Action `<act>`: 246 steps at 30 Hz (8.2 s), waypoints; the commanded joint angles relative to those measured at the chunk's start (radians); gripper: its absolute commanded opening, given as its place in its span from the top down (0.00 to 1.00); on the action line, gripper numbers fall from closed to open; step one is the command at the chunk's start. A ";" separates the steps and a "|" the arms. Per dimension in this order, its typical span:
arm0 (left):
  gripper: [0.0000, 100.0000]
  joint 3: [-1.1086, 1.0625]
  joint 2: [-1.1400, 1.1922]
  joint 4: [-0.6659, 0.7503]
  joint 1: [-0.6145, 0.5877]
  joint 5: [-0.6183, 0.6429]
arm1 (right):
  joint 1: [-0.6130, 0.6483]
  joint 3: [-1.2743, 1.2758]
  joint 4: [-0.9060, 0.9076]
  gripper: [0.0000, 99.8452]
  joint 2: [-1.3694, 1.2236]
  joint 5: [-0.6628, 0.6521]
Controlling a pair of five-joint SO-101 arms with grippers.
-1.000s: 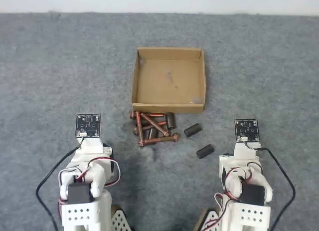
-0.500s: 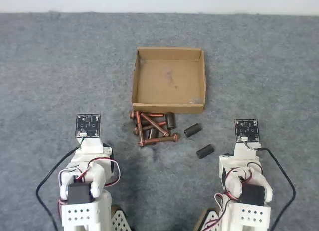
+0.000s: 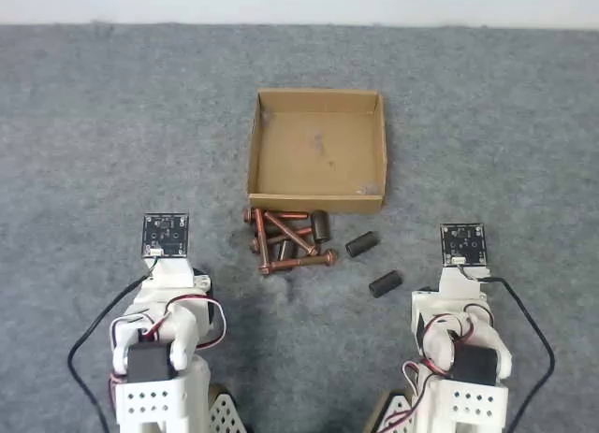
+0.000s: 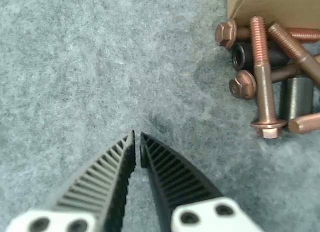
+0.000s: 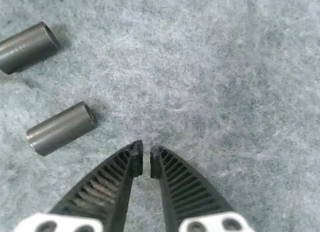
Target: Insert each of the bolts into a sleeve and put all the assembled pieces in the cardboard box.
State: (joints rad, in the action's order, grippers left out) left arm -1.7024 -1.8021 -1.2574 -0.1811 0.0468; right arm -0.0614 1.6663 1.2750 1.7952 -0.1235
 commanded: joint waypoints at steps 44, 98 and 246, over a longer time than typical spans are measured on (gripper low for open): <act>0.99 0.018 -0.021 -0.005 -0.003 -0.003 | 0.047 0.018 -0.257 0.99 0.021 -0.011; 0.99 0.018 -0.020 -0.006 -0.005 -0.003 | 0.366 -0.801 -0.154 0.99 -1.408 0.457; 0.91 0.607 1.398 0.753 0.324 0.364 | 0.289 -0.758 -0.386 0.99 -1.561 0.304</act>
State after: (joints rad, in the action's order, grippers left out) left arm -1.1439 -0.4028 -0.4964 0.1274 0.3997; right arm 0.2332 0.9114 0.9175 0.1933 0.1987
